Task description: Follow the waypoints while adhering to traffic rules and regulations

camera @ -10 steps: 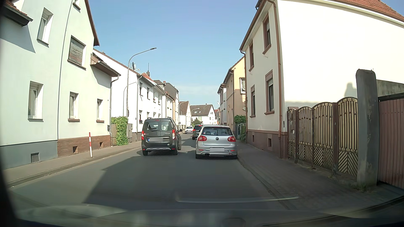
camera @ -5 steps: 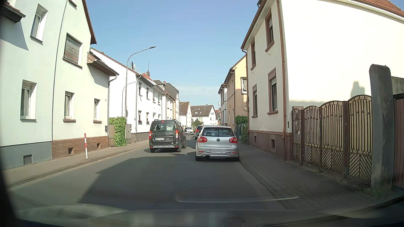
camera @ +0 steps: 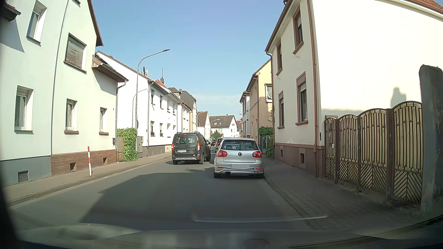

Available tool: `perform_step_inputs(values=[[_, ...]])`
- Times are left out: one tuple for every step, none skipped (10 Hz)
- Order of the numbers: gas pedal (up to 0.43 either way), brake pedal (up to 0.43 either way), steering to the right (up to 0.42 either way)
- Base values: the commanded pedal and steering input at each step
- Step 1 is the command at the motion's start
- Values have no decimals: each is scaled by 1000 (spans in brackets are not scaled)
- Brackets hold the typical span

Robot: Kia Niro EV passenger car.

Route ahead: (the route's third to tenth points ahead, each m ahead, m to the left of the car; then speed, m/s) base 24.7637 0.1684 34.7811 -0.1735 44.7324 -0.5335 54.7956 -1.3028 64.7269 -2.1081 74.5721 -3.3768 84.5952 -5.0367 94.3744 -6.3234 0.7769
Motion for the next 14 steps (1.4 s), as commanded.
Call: perform_step_inputs(values=[[0, 177, -14], [0, 177, -14], [0, 177, -14], [0, 177, -14], [0, 177, -14], [0, 177, -14], [0, 177, -14], [0, 177, -14], [0, 177, -14], [0, 177, -14], [0, 177, -14], [0, 177, -14], [0, 177, -14], [0, 177, -14]])
